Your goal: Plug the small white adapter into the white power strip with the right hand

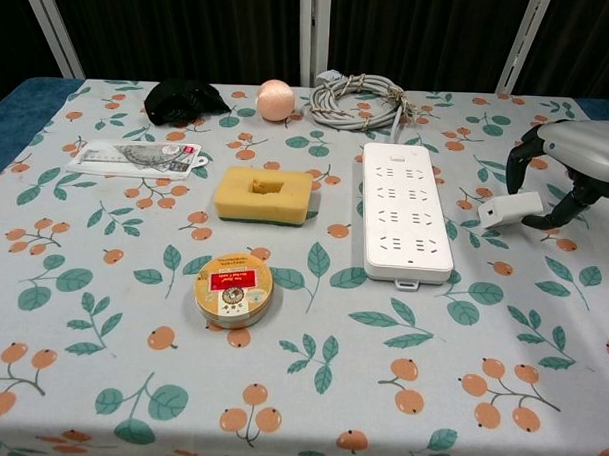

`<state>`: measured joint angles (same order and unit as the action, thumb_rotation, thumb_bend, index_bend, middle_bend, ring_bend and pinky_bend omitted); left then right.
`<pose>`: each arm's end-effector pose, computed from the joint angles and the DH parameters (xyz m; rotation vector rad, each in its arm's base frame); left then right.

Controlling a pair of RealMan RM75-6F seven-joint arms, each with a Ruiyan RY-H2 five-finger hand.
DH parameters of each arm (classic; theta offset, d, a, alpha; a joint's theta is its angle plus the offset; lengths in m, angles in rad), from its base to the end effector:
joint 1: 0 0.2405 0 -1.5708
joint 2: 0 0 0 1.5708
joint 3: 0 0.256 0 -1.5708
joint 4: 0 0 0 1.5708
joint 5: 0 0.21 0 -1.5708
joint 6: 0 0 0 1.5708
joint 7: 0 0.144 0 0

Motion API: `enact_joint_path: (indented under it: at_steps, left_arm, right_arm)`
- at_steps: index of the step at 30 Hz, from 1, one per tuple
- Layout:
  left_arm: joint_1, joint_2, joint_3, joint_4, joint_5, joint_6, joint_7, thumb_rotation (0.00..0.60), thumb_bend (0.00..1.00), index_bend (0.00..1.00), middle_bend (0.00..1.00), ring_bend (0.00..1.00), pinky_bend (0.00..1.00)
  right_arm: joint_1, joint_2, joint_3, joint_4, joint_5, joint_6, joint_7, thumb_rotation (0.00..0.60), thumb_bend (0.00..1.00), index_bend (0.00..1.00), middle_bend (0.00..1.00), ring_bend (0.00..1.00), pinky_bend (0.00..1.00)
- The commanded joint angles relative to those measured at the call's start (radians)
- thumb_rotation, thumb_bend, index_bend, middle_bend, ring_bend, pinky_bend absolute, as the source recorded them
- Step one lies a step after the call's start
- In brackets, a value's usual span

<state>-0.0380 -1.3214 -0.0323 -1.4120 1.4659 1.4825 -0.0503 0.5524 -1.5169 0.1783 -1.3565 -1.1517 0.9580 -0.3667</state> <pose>-0.3432 0.1628 0.1098 -1.3117 -1.0014 -0.8787 -0.2407 -0.3303 0.0081 1.7330 -0.9350 0.7117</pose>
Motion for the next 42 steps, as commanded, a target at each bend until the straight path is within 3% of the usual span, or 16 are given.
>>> enact_joint_path:
  at_steps: [1,8,16,25,32,42]
  left_arm:
    - [0.001,-0.001,0.000,0.002,0.000,0.001,-0.002,0.600,0.14,0.06,0.03,0.00,0.00]
    - [0.002,-0.002,0.001,0.004,-0.001,0.001,-0.004,0.600,0.14,0.06,0.03,0.00,0.00]
    - [0.004,-0.002,0.002,0.005,-0.002,0.004,-0.006,0.600,0.14,0.06,0.03,0.00,0.00]
    - [0.003,-0.003,0.002,0.006,0.000,0.003,-0.006,0.600,0.14,0.06,0.03,0.00,0.00]
    - [0.007,-0.003,0.004,0.004,-0.001,0.005,-0.006,0.600,0.14,0.06,0.03,0.00,0.00]
    - [0.008,-0.004,0.004,0.004,-0.003,0.004,-0.008,0.600,0.14,0.06,0.03,0.00,0.00]
  right_arm:
    - [0.022,0.014,0.009,-0.023,0.053,-0.021,-0.060,0.600,0.52,0.46,0.37,0.09,0.00]
    - [0.055,0.030,0.005,-0.061,0.109,-0.026,-0.154,0.600,0.40,0.38,0.35,0.08,0.00]
    - [0.091,0.047,-0.029,-0.096,0.157,-0.032,-0.272,0.600,0.37,0.38,0.36,0.08,0.00]
    - [0.123,0.060,-0.056,-0.113,0.219,-0.021,-0.370,0.600,0.22,0.37,0.35,0.08,0.00]
    - [0.151,0.057,-0.067,-0.118,0.209,-0.001,-0.411,0.600,0.16,0.37,0.36,0.08,0.00]
    - [0.176,0.040,-0.095,-0.088,0.180,0.009,-0.444,0.600,0.15,0.42,0.40,0.09,0.00]
